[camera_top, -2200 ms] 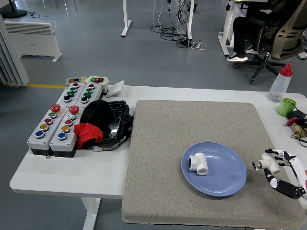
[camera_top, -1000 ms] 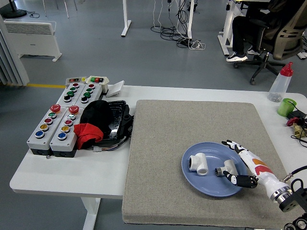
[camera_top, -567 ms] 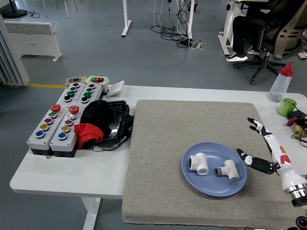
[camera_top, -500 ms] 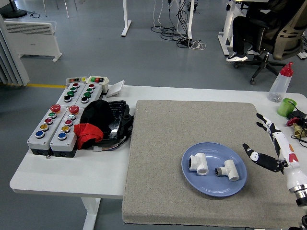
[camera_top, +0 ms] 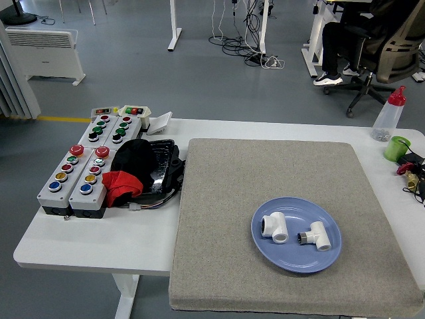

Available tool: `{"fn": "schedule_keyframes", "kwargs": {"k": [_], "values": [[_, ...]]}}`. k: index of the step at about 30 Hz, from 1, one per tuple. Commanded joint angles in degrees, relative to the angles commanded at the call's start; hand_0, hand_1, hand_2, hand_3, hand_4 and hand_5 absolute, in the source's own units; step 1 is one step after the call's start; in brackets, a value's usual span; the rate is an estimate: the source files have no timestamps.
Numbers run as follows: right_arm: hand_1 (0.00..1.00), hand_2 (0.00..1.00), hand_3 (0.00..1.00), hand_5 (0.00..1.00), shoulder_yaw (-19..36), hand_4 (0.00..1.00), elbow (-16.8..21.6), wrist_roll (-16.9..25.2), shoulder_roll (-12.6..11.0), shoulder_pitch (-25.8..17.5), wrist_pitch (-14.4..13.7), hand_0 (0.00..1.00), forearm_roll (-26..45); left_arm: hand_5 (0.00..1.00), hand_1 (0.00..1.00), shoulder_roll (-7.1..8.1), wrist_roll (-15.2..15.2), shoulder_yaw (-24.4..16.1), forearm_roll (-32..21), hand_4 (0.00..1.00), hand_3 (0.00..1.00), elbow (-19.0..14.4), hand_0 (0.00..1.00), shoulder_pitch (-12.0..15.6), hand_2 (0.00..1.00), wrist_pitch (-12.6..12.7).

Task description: Pick pipe place plate twice

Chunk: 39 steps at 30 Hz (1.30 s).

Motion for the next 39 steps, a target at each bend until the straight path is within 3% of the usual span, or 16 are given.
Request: {"fn": "schedule_keyframes", "kwargs": {"k": [4, 5, 10, 11, 19, 39], "values": [[0.832, 0.922, 0.866, 0.331, 2.6, 0.670, -0.1, -1.3, 0.3, -1.5, 0.1, 0.861, 7.2, 0.998, 0.608, 0.00, 0.2, -0.6, 0.8, 0.636, 0.725, 0.0, 0.634, 0.1, 0.641, 0.0], [0.832, 0.925, 0.870, 0.405, 3.3, 0.657, -0.2, -1.8, 0.3, -2.0, 0.0, 0.862, 7.3, 0.998, 0.608, 0.00, 0.2, -0.7, 1.0, 0.636, 0.724, 0.0, 0.633, 0.2, 0.641, 0.1], [0.832, 0.925, 0.870, 0.405, 4.8, 0.657, -0.2, -3.9, 0.6, -3.7, 0.2, 0.862, 7.1, 0.998, 0.608, 0.00, 0.3, -0.9, 1.2, 0.636, 0.724, 0.0, 0.633, 0.3, 0.641, 0.1], [0.829, 0.923, 0.867, 0.457, 4.9, 0.650, -0.2, -4.2, 0.6, -3.9, 0.2, 0.860, 7.1, 0.998, 0.608, 0.00, 0.3, -0.9, 1.2, 0.634, 0.724, 0.0, 0.633, 0.3, 0.641, 0.1], [0.825, 0.910, 0.861, 0.464, 5.7, 0.640, -0.5, -6.3, 1.0, -4.6, 0.2, 0.860, 6.9, 0.998, 0.609, 0.00, -0.1, -0.1, 0.2, 0.634, 0.725, 0.1, 0.633, 0.1, 0.641, -0.2], [0.814, 0.901, 0.852, 0.494, 5.9, 0.630, -0.5, -7.1, 1.2, -4.3, 0.8, 0.852, 7.2, 0.998, 0.608, 0.00, -0.3, 0.7, -0.8, 0.632, 0.725, 0.1, 0.633, -0.6, 0.641, -0.3]]}}
